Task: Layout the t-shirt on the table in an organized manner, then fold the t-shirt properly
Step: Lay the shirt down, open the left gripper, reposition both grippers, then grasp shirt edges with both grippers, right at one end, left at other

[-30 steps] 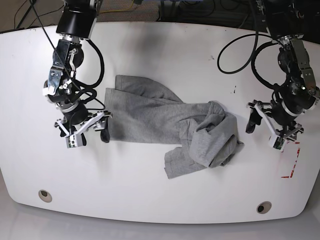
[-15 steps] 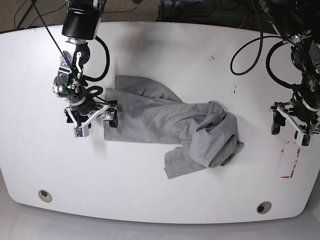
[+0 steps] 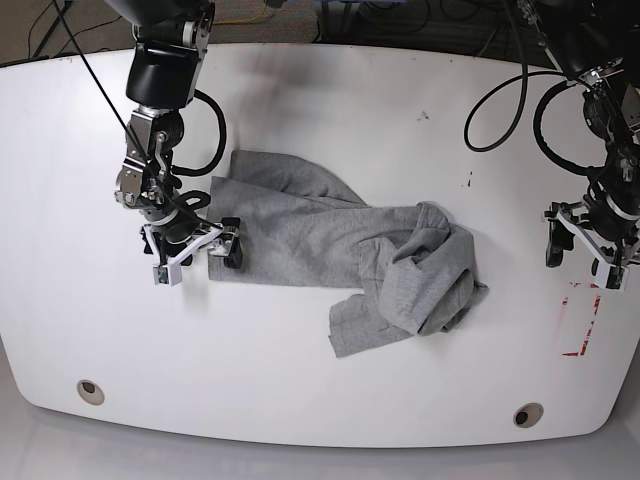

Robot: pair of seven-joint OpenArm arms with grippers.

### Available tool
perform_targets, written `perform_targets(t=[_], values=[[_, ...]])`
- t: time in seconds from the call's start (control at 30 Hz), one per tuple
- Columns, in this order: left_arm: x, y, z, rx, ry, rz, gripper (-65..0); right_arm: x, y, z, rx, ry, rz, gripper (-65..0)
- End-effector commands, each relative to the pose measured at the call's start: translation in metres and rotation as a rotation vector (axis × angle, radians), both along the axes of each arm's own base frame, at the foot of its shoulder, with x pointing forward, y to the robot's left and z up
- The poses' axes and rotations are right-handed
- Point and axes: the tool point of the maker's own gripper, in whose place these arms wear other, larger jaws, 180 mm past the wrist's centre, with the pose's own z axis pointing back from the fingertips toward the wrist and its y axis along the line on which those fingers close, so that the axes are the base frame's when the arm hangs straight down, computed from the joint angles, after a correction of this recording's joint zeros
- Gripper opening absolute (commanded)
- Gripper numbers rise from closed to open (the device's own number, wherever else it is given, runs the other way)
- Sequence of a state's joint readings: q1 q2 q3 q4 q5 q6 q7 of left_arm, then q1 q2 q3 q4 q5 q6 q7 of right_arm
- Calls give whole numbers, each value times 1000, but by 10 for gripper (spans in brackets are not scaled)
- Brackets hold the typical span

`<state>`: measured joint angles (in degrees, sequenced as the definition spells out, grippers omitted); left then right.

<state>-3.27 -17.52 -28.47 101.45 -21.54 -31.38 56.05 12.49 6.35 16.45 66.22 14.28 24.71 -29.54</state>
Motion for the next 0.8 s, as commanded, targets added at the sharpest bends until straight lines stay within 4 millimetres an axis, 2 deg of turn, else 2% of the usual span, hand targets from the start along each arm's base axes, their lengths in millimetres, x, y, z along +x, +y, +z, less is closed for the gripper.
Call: perform_targets(t=[0.0,0.1,0.23,0.33,0.47,0.7,0.77], values=[[3,3,12,12,-39,-4,-203,11,0,4,18,-12,-2,-75],[3,3,12,11,-39,-5,-203,15,3,0,36,-12,-9,-75],[3,3,12,12,-38,-4,-203,16,17,-2,32,-11,31,-79],[3,3,12,12,-38,-4,-203,16,30,-2,20,-8,75,-135],[3,3,11,11,-37,-4,-203,15,35,-3,18,-6,90,-282],[3,3,10,11,-35,-4,-203,14,30,-4,10,-1,87,-640],[3,3,7,4,-27,-3,-203,14,29,-4,6,-3,87,-650]])
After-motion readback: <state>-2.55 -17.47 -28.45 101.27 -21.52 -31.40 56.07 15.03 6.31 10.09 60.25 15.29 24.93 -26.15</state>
